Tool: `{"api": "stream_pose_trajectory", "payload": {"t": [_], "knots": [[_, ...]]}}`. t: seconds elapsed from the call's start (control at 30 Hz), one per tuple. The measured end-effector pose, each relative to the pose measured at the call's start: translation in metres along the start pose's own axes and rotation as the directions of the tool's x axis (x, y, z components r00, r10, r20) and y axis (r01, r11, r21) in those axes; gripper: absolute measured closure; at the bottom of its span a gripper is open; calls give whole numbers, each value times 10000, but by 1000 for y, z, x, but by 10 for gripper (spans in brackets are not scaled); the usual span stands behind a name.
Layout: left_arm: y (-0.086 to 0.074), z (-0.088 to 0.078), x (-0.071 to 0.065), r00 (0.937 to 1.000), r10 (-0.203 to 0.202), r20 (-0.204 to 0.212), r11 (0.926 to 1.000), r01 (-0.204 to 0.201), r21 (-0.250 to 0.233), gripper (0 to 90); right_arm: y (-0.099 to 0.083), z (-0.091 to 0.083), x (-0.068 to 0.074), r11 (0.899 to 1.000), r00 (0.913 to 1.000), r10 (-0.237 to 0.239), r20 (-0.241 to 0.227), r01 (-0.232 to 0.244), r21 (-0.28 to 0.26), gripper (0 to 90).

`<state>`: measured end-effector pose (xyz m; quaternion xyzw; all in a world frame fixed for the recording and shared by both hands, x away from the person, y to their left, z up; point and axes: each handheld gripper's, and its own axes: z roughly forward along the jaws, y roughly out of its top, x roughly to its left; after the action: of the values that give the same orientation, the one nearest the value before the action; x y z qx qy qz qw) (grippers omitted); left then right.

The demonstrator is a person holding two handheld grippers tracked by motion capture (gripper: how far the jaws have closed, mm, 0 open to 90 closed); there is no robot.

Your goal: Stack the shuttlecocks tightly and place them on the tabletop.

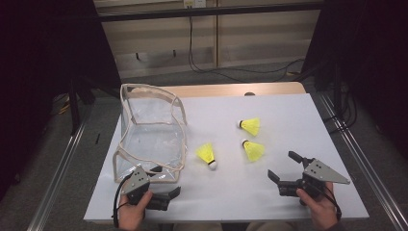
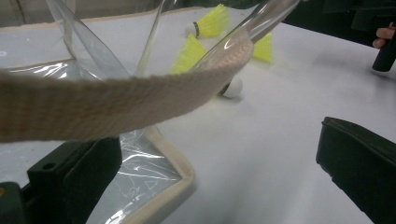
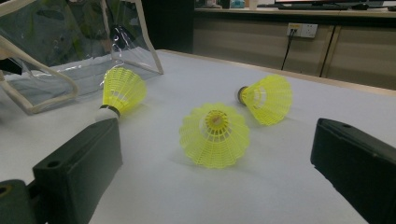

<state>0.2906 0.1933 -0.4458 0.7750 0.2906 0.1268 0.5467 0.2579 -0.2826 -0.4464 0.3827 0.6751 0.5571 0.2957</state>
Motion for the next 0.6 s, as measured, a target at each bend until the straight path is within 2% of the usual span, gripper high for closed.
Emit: {"api": "stream_pose_trajectory", "payload": {"t": [0.27, 0.43, 0.6], "knots": [[-1, 4, -1, 9998, -112, 159, 9996, 108, 255, 1, 0, -1, -3, 9999, 9999, 103, 107, -103, 12, 11], [-1, 5, -4, 9988, -437, 240, 9990, 434, 127, 1, 0, -1, -3, 10000, 9998, 79, 176, -79, 6, 6], [-1, 6, -4, 9983, -441, 390, 9987, 430, 289, 1, 0, -1, -5, 9999, 9995, 160, 258, -159, -30, 4]]}}
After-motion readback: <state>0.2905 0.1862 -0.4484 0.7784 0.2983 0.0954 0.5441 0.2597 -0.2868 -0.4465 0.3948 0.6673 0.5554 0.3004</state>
